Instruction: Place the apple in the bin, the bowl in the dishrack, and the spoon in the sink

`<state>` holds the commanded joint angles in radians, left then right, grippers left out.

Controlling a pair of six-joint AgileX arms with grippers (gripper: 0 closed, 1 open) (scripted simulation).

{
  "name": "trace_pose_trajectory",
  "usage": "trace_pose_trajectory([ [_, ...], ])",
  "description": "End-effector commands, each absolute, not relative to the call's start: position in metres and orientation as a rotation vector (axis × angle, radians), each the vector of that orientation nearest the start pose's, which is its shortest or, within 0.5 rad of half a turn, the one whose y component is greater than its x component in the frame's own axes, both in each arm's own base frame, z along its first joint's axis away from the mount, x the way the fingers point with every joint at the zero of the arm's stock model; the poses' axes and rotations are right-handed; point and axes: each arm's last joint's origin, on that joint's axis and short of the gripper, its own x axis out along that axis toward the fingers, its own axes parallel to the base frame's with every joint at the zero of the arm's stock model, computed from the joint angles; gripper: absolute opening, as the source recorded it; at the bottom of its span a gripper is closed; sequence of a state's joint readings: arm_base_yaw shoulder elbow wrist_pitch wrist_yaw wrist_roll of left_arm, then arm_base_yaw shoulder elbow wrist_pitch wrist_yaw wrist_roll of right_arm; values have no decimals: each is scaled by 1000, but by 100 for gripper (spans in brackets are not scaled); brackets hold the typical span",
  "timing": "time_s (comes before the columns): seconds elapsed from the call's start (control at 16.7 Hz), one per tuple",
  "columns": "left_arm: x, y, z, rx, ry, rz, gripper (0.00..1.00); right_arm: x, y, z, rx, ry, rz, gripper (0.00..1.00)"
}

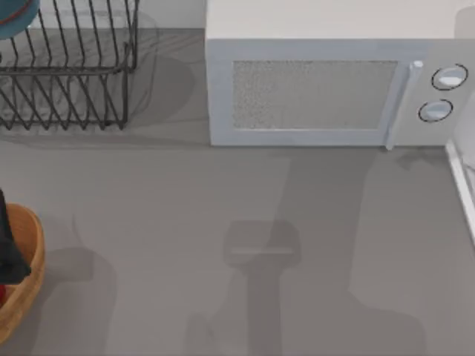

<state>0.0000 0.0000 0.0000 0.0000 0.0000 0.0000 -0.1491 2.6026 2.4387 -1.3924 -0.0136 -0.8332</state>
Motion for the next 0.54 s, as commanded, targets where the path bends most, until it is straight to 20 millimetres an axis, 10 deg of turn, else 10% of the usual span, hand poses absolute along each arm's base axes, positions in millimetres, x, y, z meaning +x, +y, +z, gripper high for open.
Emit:
trace_pose_trajectory([
  [0.18, 106, -1, 160, 0, 0, 0, 100, 501, -68, 156, -535, 1478, 554, 98],
  [0.54, 106, -1, 160, 0, 0, 0, 100, 501, -68, 156, -535, 1478, 554, 100],
])
